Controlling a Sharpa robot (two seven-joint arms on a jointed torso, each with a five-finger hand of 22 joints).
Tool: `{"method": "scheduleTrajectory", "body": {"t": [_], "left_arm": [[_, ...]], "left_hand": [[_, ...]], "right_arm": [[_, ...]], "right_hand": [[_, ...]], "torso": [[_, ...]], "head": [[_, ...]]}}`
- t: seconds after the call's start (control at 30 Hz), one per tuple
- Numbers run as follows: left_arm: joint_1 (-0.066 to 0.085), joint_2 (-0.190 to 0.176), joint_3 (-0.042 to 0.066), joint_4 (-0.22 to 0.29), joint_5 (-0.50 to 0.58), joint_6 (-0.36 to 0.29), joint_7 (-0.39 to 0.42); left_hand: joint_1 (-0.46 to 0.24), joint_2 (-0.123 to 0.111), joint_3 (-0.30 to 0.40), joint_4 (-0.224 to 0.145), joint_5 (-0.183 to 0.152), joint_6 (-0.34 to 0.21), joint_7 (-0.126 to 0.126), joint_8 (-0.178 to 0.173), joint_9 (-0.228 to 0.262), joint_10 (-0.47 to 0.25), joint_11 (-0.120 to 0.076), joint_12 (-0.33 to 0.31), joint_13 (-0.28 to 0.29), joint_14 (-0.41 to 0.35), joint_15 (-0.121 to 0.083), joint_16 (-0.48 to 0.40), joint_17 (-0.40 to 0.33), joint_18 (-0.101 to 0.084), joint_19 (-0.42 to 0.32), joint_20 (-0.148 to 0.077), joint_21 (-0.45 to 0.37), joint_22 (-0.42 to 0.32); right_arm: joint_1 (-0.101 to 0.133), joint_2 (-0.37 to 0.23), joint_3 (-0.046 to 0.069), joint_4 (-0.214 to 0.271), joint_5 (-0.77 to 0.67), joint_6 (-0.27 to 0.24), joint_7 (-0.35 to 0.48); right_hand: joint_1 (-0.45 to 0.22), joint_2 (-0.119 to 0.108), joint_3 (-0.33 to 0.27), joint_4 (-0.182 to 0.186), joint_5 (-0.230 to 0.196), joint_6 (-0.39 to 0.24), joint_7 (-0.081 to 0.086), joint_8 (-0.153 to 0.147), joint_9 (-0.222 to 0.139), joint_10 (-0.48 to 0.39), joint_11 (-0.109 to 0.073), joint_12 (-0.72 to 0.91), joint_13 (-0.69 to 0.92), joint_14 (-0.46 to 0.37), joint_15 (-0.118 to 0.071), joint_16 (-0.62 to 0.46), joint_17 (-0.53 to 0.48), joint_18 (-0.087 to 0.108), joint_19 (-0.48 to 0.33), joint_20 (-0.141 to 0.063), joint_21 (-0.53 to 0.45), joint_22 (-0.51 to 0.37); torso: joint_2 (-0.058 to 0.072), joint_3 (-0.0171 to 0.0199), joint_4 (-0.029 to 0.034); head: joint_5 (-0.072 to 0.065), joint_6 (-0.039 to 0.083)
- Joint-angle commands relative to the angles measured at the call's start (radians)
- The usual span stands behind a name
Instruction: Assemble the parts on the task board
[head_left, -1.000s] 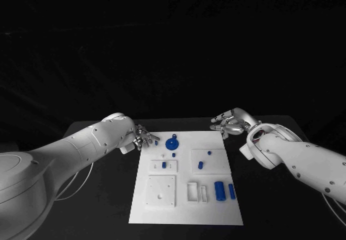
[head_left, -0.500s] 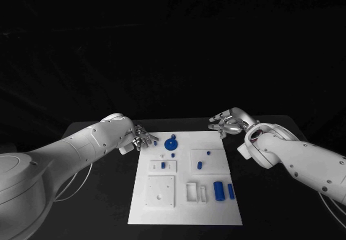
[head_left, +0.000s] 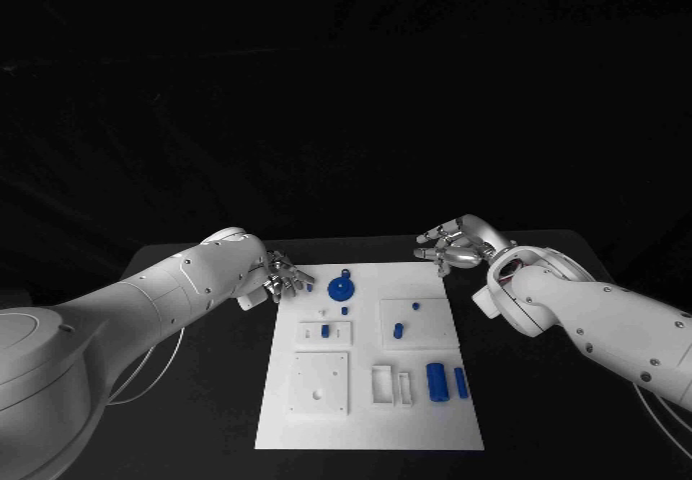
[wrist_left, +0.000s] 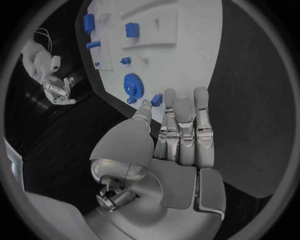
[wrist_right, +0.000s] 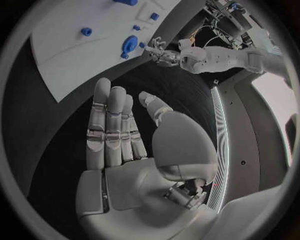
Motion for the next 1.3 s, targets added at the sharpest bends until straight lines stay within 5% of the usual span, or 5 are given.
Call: {"method": "scheduleTrajectory", "body": {"t": [0.03,0.73,1.3], "left_arm": [[-0.006,0.004,-0.001,0.003,0.007,0.031,0.003],[-0.005,0.006,-0.001,0.003,0.012,0.027,0.003],[-0.005,0.008,-0.001,0.001,0.021,0.038,0.008]], "left_hand": [[0.0,0.009,0.0,-0.006,0.006,0.011,0.001,0.001,0.002,0.003,-0.004,-0.003,-0.001,0.006,-0.005,0.004,0.001,0.006,0.009,0.002,-0.003,0.014],[-0.019,-0.003,-0.014,0.015,0.005,0.007,0.001,0.003,0.011,0.006,-0.003,-0.004,-0.001,0.008,-0.005,0.004,0.001,0.006,0.01,0.001,-0.001,0.014],[0.049,0.063,0.034,-0.038,0.04,0.021,-0.008,0.002,0.015,0.011,-0.009,-0.008,-0.003,0.01,-0.009,0.011,0.005,0.004,0.011,-0.002,0.005,0.016]], "right_arm": [[0.0,0.001,0.001,0.0,0.005,-0.008,0.012],[0.0,0.002,0.001,0.0,0.006,-0.012,0.013],[0.0,0.005,0.001,-0.001,0.006,-0.01,0.012]], "right_hand": [[0.003,-0.006,-0.007,0.001,0.003,-0.004,0.0,0.001,-0.001,-0.005,0.001,-0.001,-0.001,0.007,0.0,-0.004,-0.001,0.003,0.027,0.009,0.003,-0.001],[0.005,-0.007,-0.008,0.002,0.009,-0.005,0.0,0.001,-0.001,-0.008,0.001,0.0,-0.009,0.005,0.0,-0.009,-0.003,0.003,0.025,0.01,0.005,-0.015],[0.005,-0.007,-0.008,0.002,0.009,-0.005,0.0,0.001,-0.001,-0.008,0.001,0.0,-0.009,0.005,0.0,-0.009,-0.003,0.003,0.025,0.01,0.005,-0.015]], "torso": [[0.0,-0.0002,0.0007],[0.001,-0.0009,0.0009],[0.002,-0.0007,0.0006]], "head": [[0.0,-0.002],[-0.004,-0.002],[-0.008,-0.003]]}}
